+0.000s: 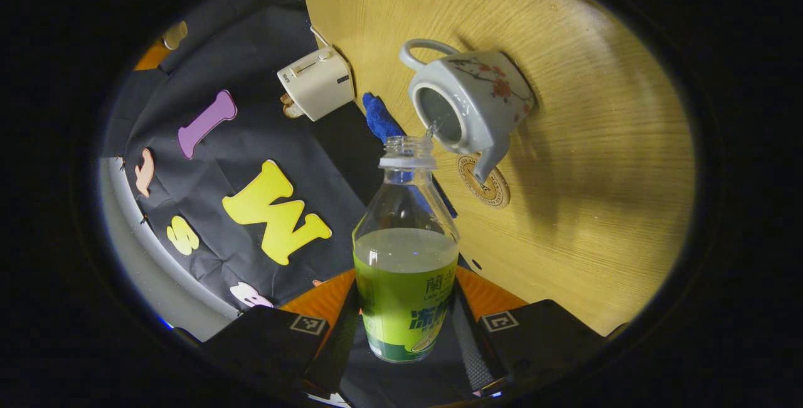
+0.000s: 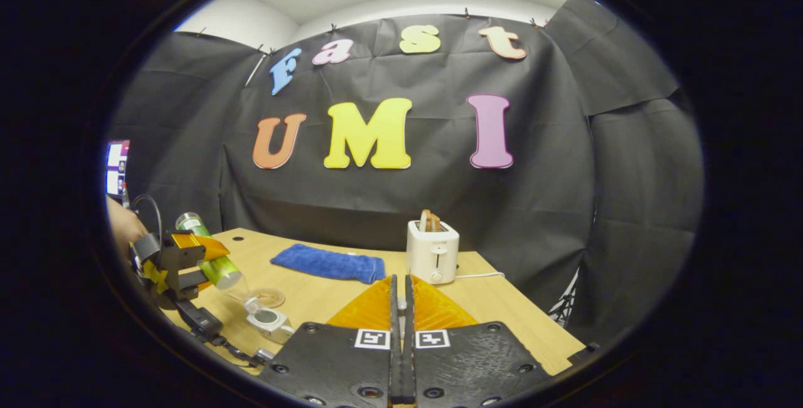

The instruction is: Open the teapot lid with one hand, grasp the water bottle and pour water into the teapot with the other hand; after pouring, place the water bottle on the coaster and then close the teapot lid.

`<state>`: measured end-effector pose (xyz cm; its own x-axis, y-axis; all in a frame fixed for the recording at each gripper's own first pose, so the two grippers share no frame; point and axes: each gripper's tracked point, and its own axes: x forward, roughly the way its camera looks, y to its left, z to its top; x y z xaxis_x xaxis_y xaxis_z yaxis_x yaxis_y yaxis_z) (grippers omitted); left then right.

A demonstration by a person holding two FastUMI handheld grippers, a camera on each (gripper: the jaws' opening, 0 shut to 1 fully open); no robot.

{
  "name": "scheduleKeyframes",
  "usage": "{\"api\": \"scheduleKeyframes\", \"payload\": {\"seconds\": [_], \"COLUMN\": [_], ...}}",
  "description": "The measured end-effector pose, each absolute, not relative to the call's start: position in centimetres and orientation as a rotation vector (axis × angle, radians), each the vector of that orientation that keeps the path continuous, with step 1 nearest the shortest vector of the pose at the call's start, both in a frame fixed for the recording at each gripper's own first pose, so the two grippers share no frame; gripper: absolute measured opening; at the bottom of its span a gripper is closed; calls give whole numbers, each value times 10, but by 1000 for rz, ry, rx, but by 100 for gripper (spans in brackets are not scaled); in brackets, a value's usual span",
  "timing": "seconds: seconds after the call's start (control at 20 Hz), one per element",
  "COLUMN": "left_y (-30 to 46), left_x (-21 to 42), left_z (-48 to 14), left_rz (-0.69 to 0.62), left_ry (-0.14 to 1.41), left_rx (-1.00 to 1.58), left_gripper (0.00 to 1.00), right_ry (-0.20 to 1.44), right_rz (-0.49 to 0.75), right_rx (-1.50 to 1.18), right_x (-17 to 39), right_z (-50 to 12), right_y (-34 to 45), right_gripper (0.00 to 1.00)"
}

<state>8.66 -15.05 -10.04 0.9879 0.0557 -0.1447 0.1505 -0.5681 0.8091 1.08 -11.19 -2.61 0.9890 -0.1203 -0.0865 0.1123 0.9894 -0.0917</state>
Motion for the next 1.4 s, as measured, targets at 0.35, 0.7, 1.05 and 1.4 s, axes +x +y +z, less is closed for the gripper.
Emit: {"api": "scheduleKeyframes", "payload": {"seconds": [0.35,0.7,1.05,1.4], "left_y": [-151,-149,-150,-149], "left_x": [85,85,84,83], "left_z": [-99,-100,-101,-92], "left_rz": [-118,-119,-121,-110], "left_ry": [150,158,145,132], "left_rx": [2198,2201,2204,2068], "left_gripper": [72,75,75,74], "right_ry": [92,98,99,96], "right_rz": [-116,-117,-118,-122], "right_rx": [-94,-96,-101,-96], "right_x": [11,11,10,10], "right_z": [-25,-27,-27,-25], "right_y": [-113,-113,-114,-115], "right_gripper": [0,0,0,0]}}
